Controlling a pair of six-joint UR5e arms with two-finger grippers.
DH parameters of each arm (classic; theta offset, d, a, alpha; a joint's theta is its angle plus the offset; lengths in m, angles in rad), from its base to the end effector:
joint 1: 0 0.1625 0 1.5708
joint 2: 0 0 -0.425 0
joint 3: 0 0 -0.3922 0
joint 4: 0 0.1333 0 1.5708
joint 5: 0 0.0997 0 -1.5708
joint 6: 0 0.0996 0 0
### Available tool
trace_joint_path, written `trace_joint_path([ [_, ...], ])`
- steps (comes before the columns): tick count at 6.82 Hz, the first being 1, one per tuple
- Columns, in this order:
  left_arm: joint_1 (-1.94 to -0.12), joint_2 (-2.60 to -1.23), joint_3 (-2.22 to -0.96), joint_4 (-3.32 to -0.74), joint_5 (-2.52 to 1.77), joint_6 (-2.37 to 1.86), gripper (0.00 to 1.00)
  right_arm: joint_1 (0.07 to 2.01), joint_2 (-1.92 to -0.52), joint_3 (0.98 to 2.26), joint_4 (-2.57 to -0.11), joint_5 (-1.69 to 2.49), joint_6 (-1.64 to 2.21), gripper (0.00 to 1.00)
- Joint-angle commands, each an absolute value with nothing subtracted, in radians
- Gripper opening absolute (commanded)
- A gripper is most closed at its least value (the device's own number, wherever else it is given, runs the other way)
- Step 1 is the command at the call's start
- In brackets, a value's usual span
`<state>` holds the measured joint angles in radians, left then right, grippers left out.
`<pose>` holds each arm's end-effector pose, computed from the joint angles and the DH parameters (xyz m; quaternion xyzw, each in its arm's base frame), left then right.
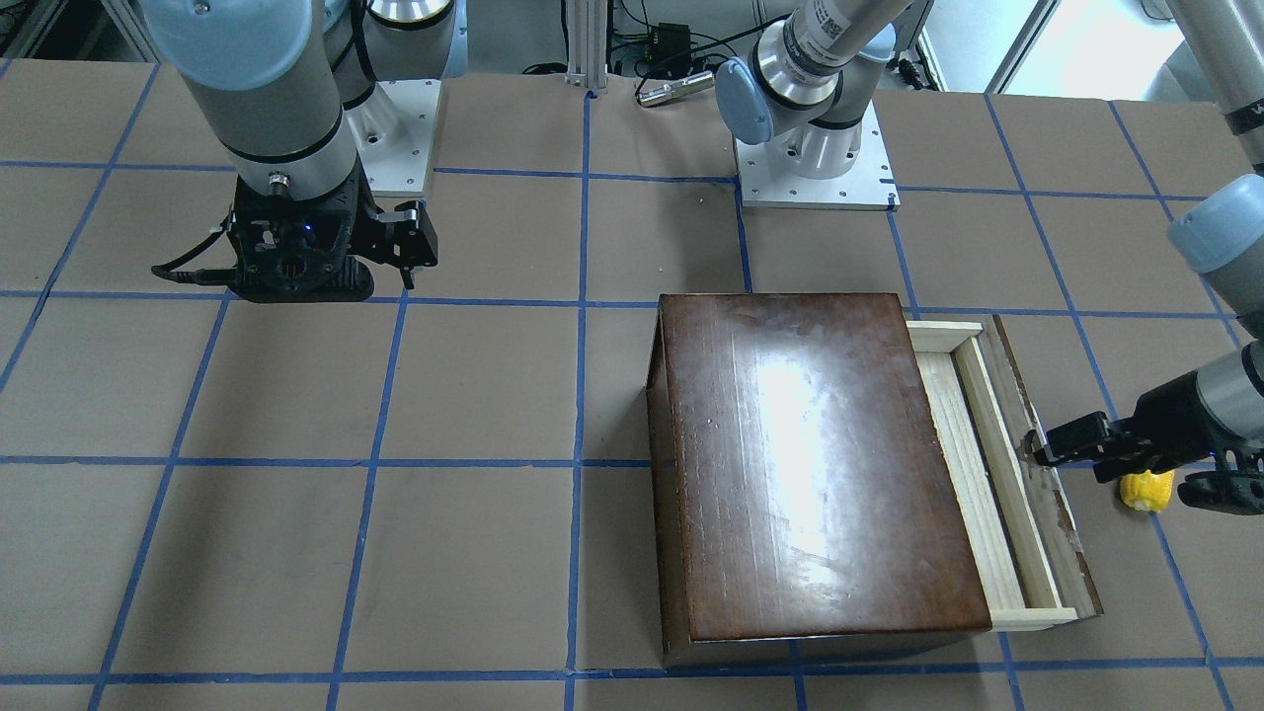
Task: Open drawer and put corn inside
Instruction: 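Pull the drawer out of the box with the left gripper, then release the handle and move the left gripper over the yellow corn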
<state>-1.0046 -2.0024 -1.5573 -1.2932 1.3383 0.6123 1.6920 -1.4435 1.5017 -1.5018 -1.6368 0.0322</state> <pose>0.2014 -0.6082 0.2794 -0.0147 -0.9907 0.0063 0.1349 0.1901 -0.5126 0.4500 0.0465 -0.9964 -0.0608 0.0377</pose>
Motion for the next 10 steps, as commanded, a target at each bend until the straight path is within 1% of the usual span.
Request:
trace_joint_path([
  [1,-1.005,-2.003,-1.554,-1.27,1.362,0.612,1.0,1.692,-1.443,1.502,-1.502,-1.638,0.032,1.0],
  [6,-1.003,-2.0,-1.548,-1.253,1.394,0.604,1.0,1.692,-1.443,1.502,-1.502,-1.638,0.031,1.0],
  [10,-0.991,-1.973,-1.462,-1.287,1.491,0.615,1.0,1.692,-1.443,1.502,-1.502,-1.637,0.031,1.0],
])
